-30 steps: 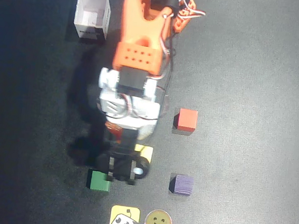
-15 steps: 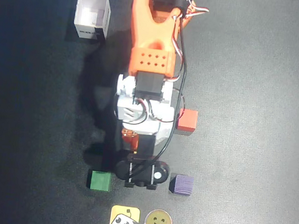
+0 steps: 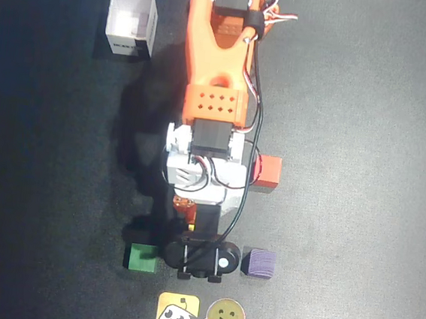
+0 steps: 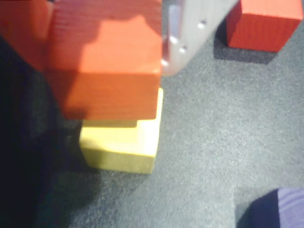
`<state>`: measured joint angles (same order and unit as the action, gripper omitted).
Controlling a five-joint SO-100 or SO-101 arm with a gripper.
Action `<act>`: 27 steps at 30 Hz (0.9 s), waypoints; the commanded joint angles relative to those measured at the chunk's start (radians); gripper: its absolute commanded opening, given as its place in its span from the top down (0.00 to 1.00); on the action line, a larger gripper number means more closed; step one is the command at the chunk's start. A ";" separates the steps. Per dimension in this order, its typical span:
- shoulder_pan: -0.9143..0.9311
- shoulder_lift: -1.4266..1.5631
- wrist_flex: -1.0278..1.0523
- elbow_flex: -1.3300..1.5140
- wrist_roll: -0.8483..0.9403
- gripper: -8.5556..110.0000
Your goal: Put the orange cube on top of the yellow cube.
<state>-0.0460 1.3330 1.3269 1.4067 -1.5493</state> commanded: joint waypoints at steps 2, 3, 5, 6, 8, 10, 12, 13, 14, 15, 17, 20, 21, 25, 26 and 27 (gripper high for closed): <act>0.002 -0.006 -0.009 -0.067 -0.006 0.90; 0.002 -0.011 -0.009 -0.072 -0.006 0.90; 0.003 -0.020 -0.009 -0.075 -0.006 0.90; 0.003 -0.021 -0.012 -0.075 -0.006 0.90; 0.003 -0.028 -0.015 -0.075 -0.006 0.90; 0.003 -0.034 -0.018 -0.077 -0.006 0.90; 0.003 -0.041 -0.023 -0.077 -0.006 0.90; 0.003 -0.044 -0.025 -0.077 -0.006 0.90; 0.003 -0.051 -0.026 -0.077 -0.006 0.90; 0.003 -0.055 -0.028 -0.077 -0.006 0.90; 0.003 -0.061 -0.031 -0.077 -0.006 0.90; 0.003 -0.067 -0.035 -0.077 -0.006 0.90; 0.003 -0.069 -0.038 -0.077 -0.006 0.90; 0.003 -0.078 -0.048 -0.077 -0.006 0.90; 0.003 -0.081 -0.049 -0.077 -0.006 0.90; 0.003 -0.084 -0.052 -0.077 -0.006 0.90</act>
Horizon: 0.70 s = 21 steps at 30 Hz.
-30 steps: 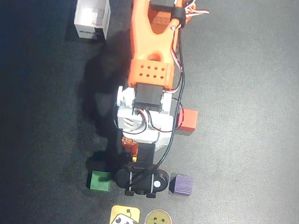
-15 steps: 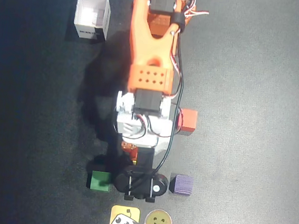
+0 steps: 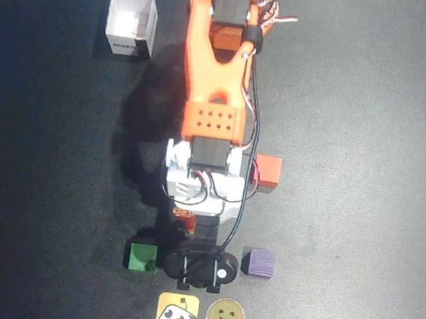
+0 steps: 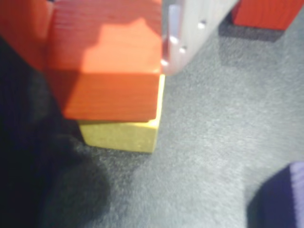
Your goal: Put the orange cube on top of the yellow cube.
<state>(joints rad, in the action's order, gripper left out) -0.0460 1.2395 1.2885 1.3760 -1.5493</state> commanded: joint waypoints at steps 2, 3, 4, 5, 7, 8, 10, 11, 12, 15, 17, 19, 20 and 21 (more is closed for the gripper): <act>0.002 0.005 -0.020 -0.046 -0.006 0.90; 0.000 0.003 -0.023 -0.044 -0.006 0.90; 0.000 0.000 -0.026 -0.043 -0.006 0.90; -0.002 -0.002 -0.028 -0.043 -0.006 0.90; -0.003 -0.006 -0.029 -0.044 -0.006 0.90; -0.003 -0.008 -0.029 -0.044 -0.006 0.90; -0.003 -0.008 -0.029 -0.044 -0.009 0.89; -0.003 -0.008 -0.029 -0.044 -0.009 0.89; -0.003 -0.008 -0.029 -0.044 -0.009 0.89; -0.003 -0.009 -0.029 -0.046 -0.009 0.88; -0.003 -0.009 -0.029 -0.046 -0.012 0.87; -0.003 -0.009 -0.029 -0.046 -0.012 0.84; -0.005 -0.009 -0.029 -0.046 -0.012 0.83; -0.005 -0.009 -0.029 -0.046 -0.012 0.83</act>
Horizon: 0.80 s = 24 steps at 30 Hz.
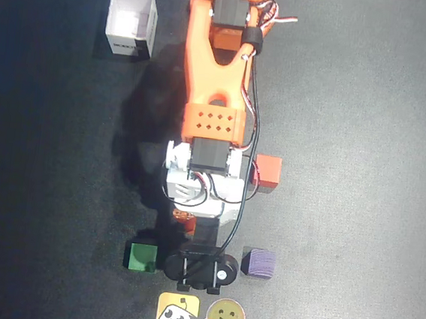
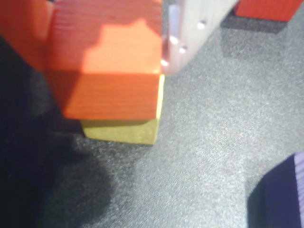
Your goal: Put the orange cube on top of the yellow cube.
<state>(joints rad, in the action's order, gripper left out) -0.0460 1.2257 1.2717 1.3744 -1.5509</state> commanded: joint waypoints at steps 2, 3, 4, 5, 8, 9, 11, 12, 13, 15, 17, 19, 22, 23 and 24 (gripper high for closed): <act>-0.005 0.005 -0.012 -0.044 -0.014 0.83; -0.006 0.006 -0.012 -0.044 -0.014 0.83; -0.006 0.006 -0.012 -0.044 -0.015 0.80; -0.006 0.006 -0.012 -0.044 -0.018 0.79; -0.008 0.008 -0.011 -0.044 -0.028 0.79; -0.008 0.008 -0.011 -0.044 -0.029 0.79; -0.008 0.008 -0.011 -0.044 -0.031 0.75; -0.008 0.008 -0.011 -0.044 -0.034 0.75; -0.008 0.008 -0.011 -0.044 -0.035 0.75; -0.008 0.008 -0.011 -0.044 -0.037 0.75; -0.009 0.008 -0.011 -0.044 -0.037 0.75; -0.009 0.008 -0.011 -0.044 -0.038 0.75; -0.011 0.008 -0.011 -0.044 -0.043 0.74; -0.012 0.009 -0.012 -0.046 -0.044 0.74; -0.014 0.011 -0.012 -0.046 -0.048 0.74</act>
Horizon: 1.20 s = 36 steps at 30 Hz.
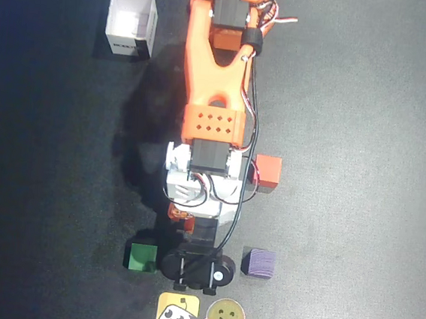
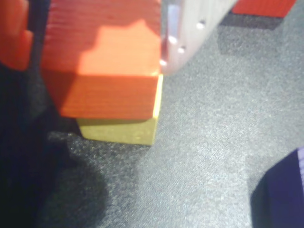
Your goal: Put the orange cube on top of the yellow cube.
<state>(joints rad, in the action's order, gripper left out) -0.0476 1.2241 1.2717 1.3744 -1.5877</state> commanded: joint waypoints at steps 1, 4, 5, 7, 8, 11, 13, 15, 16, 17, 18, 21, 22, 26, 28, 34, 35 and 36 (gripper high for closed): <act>-0.012 0.014 -0.012 -0.046 -0.014 0.74; -0.015 0.015 -0.011 -0.046 -0.020 0.72; -0.015 0.015 -0.009 -0.046 -0.028 0.71; -0.017 0.017 -0.009 -0.046 -0.032 0.71; -0.017 0.018 -0.009 -0.046 -0.032 0.71; -0.018 0.018 -0.008 -0.049 -0.032 0.71; -0.018 0.021 -0.003 -0.052 -0.034 0.71; -0.018 0.026 0.012 -0.063 -0.034 0.71; -0.018 0.029 0.023 -0.069 -0.034 0.71; -0.020 0.034 0.034 -0.075 -0.035 0.71; -0.021 0.038 0.043 -0.080 -0.037 0.71; -0.025 0.058 0.061 -0.081 -0.037 0.71; -0.025 0.067 0.067 -0.081 -0.037 0.71; -0.025 0.101 0.100 -0.083 -0.037 0.71; -0.025 0.126 0.115 -0.080 -0.037 0.71; -0.025 0.285 0.153 0.017 -0.037 0.71; -0.021 0.321 0.155 0.043 -0.035 0.71; -0.020 0.357 0.156 0.072 -0.035 0.72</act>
<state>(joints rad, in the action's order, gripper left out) -0.0629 1.4557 1.4205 1.4159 -1.6183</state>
